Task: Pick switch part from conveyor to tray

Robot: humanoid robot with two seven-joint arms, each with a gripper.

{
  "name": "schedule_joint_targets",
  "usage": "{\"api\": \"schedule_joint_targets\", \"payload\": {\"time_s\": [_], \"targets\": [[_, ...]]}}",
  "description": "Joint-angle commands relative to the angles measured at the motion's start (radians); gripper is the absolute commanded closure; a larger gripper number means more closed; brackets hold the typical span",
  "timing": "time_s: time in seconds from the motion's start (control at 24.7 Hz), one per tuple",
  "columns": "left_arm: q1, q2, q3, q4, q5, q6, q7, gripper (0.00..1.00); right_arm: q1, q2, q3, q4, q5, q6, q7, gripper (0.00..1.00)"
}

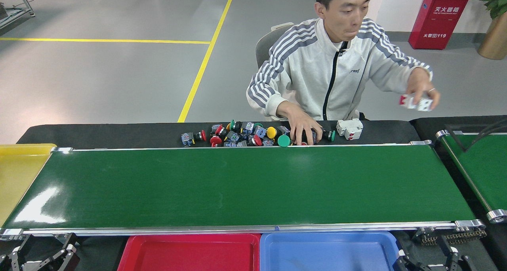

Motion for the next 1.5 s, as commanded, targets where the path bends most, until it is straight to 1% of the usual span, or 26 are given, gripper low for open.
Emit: {"api": "schedule_joint_targets", "payload": {"time_s": [0.0,0.77,1.05,1.26,1.46], "targets": [[-0.008,0.008,0.005,-0.012,0.0,-0.001,0.004,0.0,-0.001,-0.005,-0.001,-0.012,-0.001,-0.004,-0.008,0.02],[-0.028,0.008,-0.003,0.0,-0.008,-0.004,0.019,0.0,-0.003,-0.005,-0.004,-0.003,-0.004,0.007,-0.006,0.01],[-0.034,0.009,-0.005,-0.001,-0.008,-0.002,0.019,0.0,-0.012,-0.006,-0.032,0.008,-0.007,0.007,-0.006,0.01],[-0.042,0.012,-0.005,0.002,-0.005,0.01,0.019,0.0,-0.021,-0.043,-0.061,0.034,-0.013,0.009,-0.006,0.01],[-0.045,0.015,-0.005,0.011,-0.005,0.044,0.019,0.0,-0.079,-0.085,-0.09,0.071,-0.016,0.009,0.003,0.01]]}}
